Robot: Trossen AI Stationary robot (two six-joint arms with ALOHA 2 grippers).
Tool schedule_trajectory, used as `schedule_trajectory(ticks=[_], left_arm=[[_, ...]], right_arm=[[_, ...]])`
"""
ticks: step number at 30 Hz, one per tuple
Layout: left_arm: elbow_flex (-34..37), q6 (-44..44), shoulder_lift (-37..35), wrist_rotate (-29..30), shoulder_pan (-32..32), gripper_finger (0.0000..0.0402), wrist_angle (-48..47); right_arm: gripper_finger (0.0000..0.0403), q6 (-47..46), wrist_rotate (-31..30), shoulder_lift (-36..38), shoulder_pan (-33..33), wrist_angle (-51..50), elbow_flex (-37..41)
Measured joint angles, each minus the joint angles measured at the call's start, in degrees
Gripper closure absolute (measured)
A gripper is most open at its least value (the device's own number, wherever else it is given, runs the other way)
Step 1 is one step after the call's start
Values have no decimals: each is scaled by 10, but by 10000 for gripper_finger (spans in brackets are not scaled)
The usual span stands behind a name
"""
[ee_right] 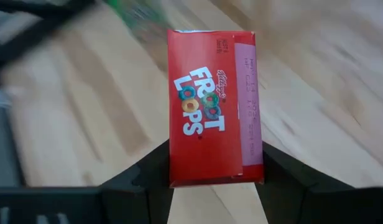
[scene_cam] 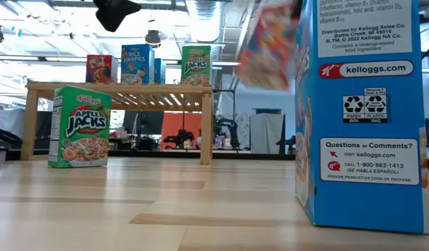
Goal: Stack cereal on shelf
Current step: Put the bottom red cereal box on the shelf aligned with the red cereal box
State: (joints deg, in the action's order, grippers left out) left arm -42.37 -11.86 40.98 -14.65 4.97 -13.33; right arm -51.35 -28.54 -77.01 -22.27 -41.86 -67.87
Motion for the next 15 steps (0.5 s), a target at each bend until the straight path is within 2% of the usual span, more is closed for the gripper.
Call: schedule_trajectory(ticks=[8,15], left_arm=[[0,-51,65,35,-45,28,61],[0,-100,102,49,-60,28,132]], right_arm=[[189,155,41,0,21,156,-13],[189,228,67,0,40,221,-17]])
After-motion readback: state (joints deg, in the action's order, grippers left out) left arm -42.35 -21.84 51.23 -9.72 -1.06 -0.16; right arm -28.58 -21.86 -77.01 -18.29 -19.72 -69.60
